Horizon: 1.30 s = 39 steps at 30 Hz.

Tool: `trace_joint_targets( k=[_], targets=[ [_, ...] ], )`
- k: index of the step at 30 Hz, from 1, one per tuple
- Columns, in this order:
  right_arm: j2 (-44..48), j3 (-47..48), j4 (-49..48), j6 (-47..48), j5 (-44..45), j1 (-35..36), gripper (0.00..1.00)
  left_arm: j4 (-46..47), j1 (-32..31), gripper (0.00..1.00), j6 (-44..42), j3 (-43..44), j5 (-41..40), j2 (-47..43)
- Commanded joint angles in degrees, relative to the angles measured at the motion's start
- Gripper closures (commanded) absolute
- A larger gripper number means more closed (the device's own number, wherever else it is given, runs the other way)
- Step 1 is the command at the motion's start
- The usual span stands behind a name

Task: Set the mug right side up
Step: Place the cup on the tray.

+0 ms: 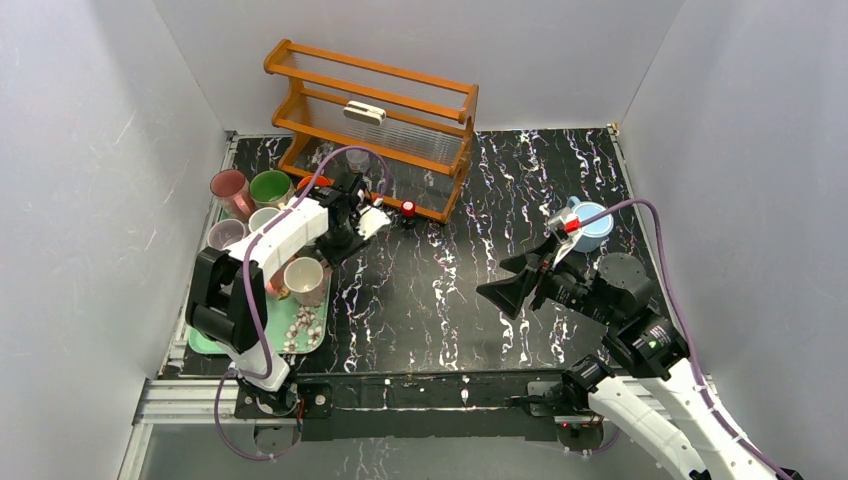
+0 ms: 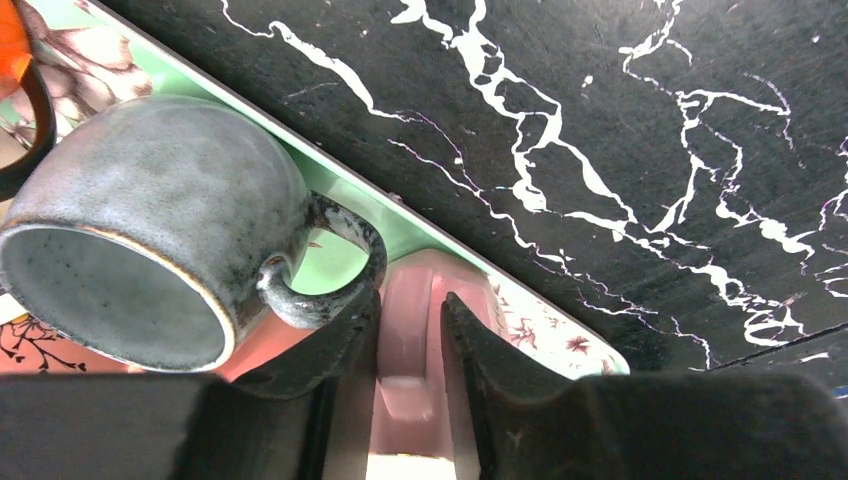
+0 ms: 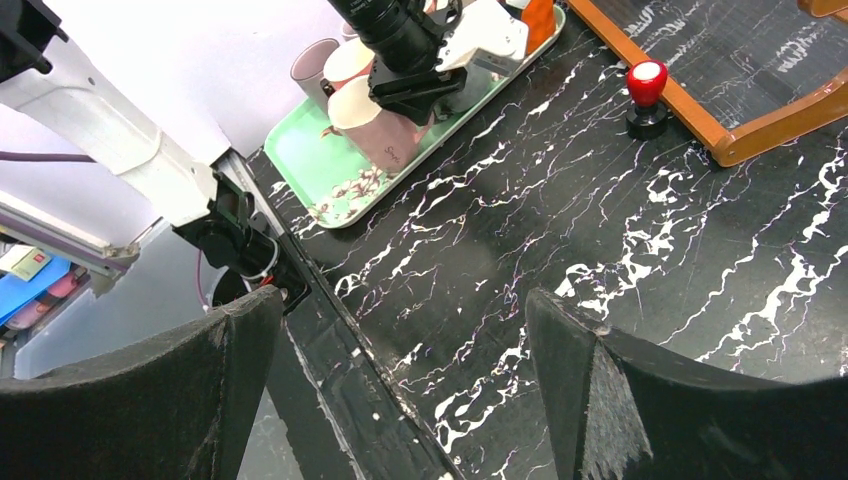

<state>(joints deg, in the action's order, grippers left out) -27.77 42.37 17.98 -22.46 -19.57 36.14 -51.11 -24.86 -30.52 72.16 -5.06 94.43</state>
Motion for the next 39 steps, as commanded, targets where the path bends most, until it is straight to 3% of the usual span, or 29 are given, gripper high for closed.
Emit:
trace_joint_targets(
  k=[1,11,12,13,14,20,26,33,36,39],
  targets=[
    [-0.62,2.66,-0.94,0.43,0.80,0.16,0.01,-2.47,0.34,0.71,-0.23,3.95,0.89,0.28],
    [-3.30,3.51,1.68,-2.20,7.13,0.16,0.01,-2.92,0.17,0.54,3.70,10.76,0.23,-1.00],
    [-3.87,3.77,2.37,-2.90,9.03,0.16,0.01,-2.56,0.10,0.39,4.31,11.46,0.75,-1.57],
    [-4.38,4.11,3.09,-3.36,10.70,0.16,0.01,-1.62,0.08,0.09,4.78,11.56,1.67,-2.37],
    [-4.91,4.43,3.62,-3.61,12.08,0.16,0.01,-0.41,0.08,0.02,5.23,11.52,2.76,-3.48],
    [-9.26,7.07,6.81,-1.96,20.82,0.17,0.01,12.02,0.08,0.02,9.79,7.16,11.72,-12.25],
    [-15.27,8.71,7.89,0.32,35.42,0.16,0.01,21.30,-0.01,0.02,16.53,0.97,14.99,-19.43],
    [-24.50,9.91,3.76,6.74,53.72,0.06,0.01,37.37,-0.10,0.02,35.52,-13.52,16.28,-30.29],
    [-30.08,11.12,1.46,11.16,59.79,-1.22,0.01,37.53,-0.10,0.02,40.32,-17.08,14.71,-33.11],
    [-35.20,12.68,-0.63,15.82,59.53,-4.05,0.01,35.81,-0.10,0.02,39.15,-19.13,13.20,-34.29]
  ],
)
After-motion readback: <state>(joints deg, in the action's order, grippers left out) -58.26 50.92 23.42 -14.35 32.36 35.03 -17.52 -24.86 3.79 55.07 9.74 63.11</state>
